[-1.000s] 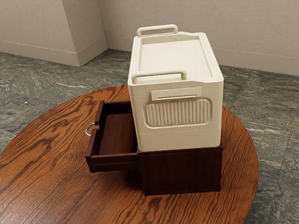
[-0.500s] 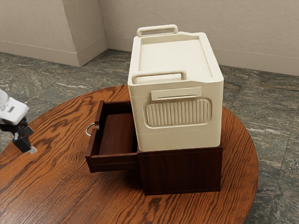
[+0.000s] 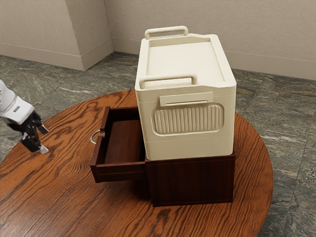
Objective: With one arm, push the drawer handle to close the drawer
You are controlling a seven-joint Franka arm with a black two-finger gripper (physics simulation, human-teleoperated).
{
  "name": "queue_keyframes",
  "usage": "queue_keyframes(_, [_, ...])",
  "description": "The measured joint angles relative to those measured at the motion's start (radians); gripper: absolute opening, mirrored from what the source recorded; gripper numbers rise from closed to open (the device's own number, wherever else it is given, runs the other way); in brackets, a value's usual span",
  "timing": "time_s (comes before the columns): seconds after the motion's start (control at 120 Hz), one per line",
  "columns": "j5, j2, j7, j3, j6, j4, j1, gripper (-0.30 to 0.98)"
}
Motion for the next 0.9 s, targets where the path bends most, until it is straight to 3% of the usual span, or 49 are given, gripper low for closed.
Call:
queue_keyframes(0.192, [-0.121, 0.04, 0.132, 0.051, -0.082, 0.05, -0.089, 0.66])
queue_keyframes(0.658, [-0.205, 0.135, 0.333, 0.064, -0.097, 0.118, -0.176, 0.66])
queue_keyframes(0.8, [-0.224, 0.145, 0.365, 0.167, -0.089, 0.133, -0.273, 0.66])
queue_keyframes(0.9, [-0.23, 0.147, 0.377, 0.177, -0.086, 0.135, -0.29, 0.48])
